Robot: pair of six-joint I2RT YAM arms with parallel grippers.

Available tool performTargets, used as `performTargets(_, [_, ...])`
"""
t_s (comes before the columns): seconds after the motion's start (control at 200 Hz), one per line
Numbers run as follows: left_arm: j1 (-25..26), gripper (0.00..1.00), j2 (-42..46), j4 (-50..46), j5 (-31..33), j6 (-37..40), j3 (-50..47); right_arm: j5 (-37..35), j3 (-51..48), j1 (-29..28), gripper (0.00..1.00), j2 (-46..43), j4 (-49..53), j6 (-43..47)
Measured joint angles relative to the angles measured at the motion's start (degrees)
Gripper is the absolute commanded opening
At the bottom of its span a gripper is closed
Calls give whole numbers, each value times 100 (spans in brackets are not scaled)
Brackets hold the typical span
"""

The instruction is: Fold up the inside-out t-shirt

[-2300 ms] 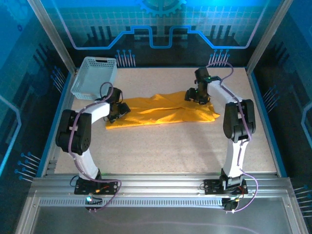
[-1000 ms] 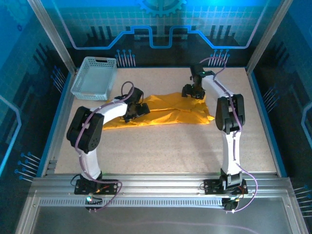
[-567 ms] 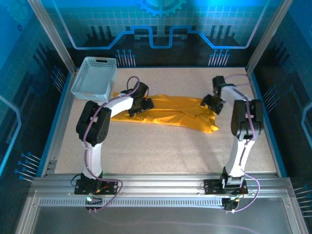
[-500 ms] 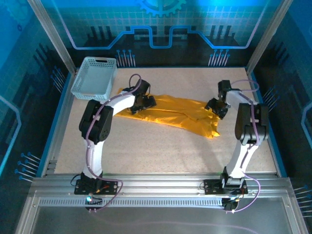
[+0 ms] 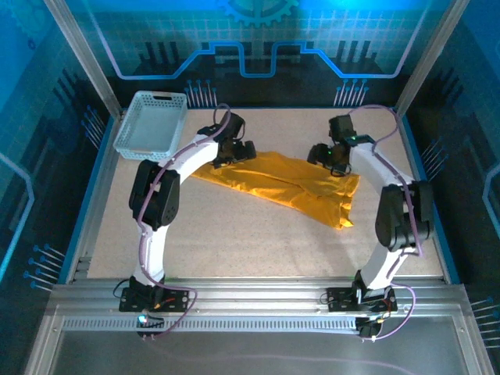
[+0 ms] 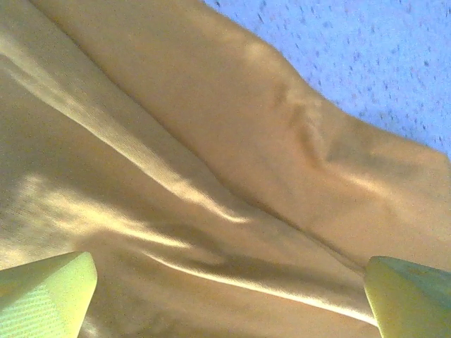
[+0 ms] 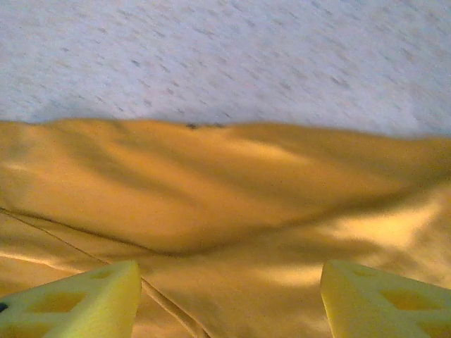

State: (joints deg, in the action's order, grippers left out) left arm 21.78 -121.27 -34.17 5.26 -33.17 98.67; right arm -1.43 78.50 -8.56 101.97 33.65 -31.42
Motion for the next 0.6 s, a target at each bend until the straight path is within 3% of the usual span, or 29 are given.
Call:
performTargets(0.25, [-708, 99, -378, 404, -363, -133, 155, 61, 107, 188, 71, 866, 17, -31])
performTargets(0.47, [-846, 99, -940, 501, -608, -428, 476, 105, -667, 369, 71, 780, -203, -358])
performTargets(0.595, [-940, 99, -1263, 577, -841, -573, 870, 153, -1357, 387, 71, 179, -474, -629])
